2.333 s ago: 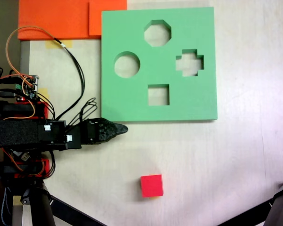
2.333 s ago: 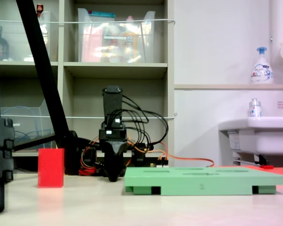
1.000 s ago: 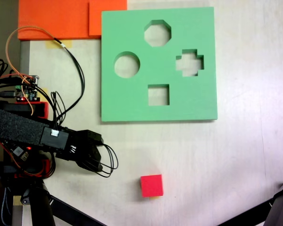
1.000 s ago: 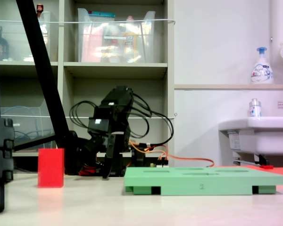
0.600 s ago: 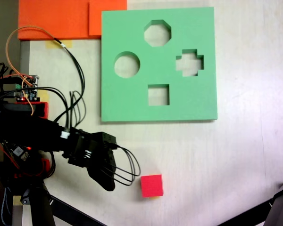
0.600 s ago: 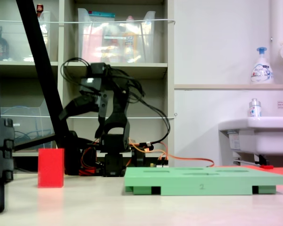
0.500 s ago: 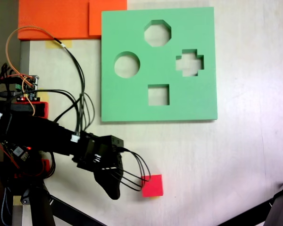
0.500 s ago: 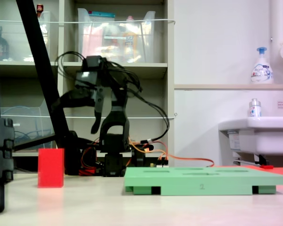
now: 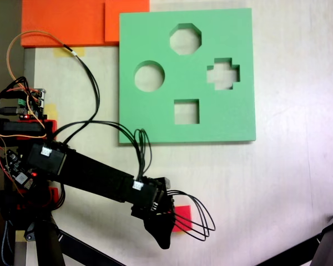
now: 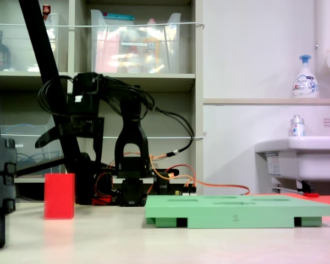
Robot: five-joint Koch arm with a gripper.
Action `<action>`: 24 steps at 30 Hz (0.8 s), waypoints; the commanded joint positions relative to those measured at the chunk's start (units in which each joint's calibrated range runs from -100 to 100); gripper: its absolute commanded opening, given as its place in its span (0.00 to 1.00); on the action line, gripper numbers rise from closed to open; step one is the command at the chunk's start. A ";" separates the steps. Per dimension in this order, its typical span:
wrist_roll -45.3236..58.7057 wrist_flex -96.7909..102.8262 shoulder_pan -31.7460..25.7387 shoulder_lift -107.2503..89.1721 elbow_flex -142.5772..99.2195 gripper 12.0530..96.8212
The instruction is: Put the square block into the corresponding hole
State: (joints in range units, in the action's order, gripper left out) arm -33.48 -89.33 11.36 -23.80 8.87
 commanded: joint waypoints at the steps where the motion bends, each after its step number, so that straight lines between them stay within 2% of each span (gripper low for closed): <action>1: 0.34 4.64 0.05 1.60 3.79 0.88; 11: 0.34 6.28 0.63 21.15 12.17 0.87; 14: 0.34 6.57 0.68 23.66 12.17 0.74; 17: 0.34 6.57 0.68 24.92 12.17 0.69; 21: 0.29 5.22 1.07 24.50 12.07 0.40; 24: 0.29 2.91 1.37 24.50 12.07 0.31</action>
State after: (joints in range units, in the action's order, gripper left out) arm -33.53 -85.51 12.53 0.82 19.65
